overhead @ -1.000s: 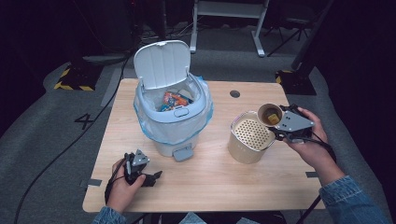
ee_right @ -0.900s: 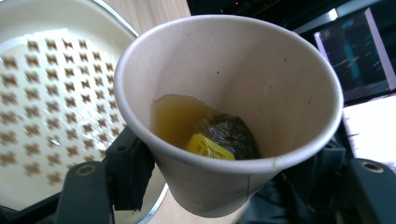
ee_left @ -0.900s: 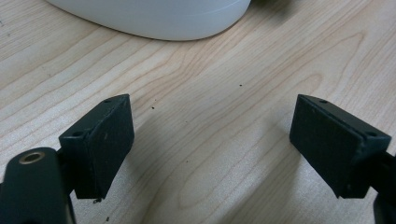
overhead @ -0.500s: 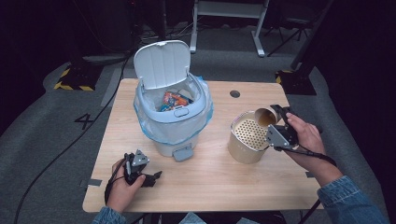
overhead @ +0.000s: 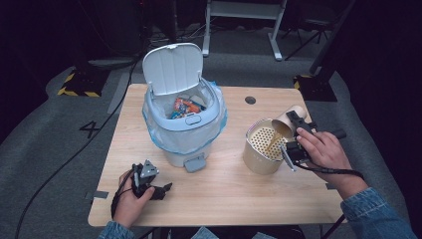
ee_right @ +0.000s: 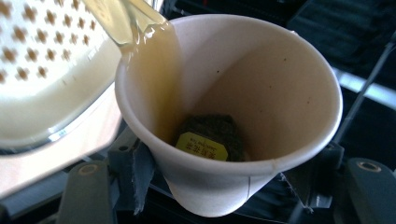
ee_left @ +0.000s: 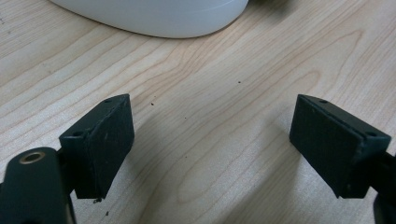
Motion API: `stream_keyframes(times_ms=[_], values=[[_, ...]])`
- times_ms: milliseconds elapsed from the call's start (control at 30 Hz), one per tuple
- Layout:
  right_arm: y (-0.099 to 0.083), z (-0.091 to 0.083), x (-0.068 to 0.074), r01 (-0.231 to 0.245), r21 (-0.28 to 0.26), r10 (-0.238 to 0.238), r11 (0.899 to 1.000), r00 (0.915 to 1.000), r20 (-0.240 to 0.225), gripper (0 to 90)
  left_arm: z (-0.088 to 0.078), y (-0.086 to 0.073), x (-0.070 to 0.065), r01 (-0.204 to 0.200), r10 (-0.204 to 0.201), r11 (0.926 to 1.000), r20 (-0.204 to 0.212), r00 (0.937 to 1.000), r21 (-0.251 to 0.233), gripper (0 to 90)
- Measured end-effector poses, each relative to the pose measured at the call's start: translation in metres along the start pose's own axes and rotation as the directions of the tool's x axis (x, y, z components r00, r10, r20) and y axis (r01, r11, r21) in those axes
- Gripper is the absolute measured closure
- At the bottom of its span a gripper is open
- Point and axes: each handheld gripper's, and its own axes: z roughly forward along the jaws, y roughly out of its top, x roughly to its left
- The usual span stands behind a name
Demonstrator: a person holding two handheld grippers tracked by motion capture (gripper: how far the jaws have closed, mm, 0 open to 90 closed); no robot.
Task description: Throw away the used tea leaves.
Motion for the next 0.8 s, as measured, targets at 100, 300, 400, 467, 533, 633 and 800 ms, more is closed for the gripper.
stream_keyframes(times_ms=[100, 300, 400, 467, 533, 633, 800], values=[[0.002, -0.001, 0.001, 0.096, 0.029, -0.097, 0.995, 0.9947, 0.036, 33.7, 0.0, 0.0, 0.0, 0.0, 0.0, 1.0, 0.0, 1.0, -0.001, 14.3], [0.006, -0.002, 0.006, 0.246, 0.094, -0.254, 0.965, 0.9622, 0.097, 34.2, 0.0, 0.0, 0.0, 0.0, 0.0, 1.0, 0.0, 1.0, -0.001, 14.3], [0.008, -0.002, 0.01, 0.328, 0.13, -0.342, 0.936, 0.9328, 0.113, 34.3, 0.0, 0.0, 0.0, -0.007, 0.007, 1.0, -0.002, 1.0, 0.001, 14.3], [0.009, -0.002, 0.011, 0.381, 0.144, -0.399, 0.913, 0.908, 0.128, 34.3, 0.0, 0.0, 0.0, -0.007, 0.007, 1.0, -0.003, 1.0, 0.001, 14.3], [0.01, -0.004, 0.012, 0.418, 0.163, -0.441, 0.894, 0.885, 0.148, 34.5, 0.0, 0.0, 0.0, -0.007, 0.007, 1.0, -0.002, 1.0, 0.001, 14.3], [0.011, -0.005, 0.012, 0.455, 0.194, -0.487, 0.869, 0.8562, 0.174, 34.6, 0.0, 0.0, 0.0, -0.007, 0.007, 1.0, -0.002, 1.0, 0.001, 14.3], [0.017, -0.005, 0.008, 0.521, 0.22, -0.561, 0.825, 0.8045, 0.196, 34.7, 0.0, 0.0, 0.0, -0.007, 0.007, 1.0, -0.002, 1.0, 0.001, 14.3]])
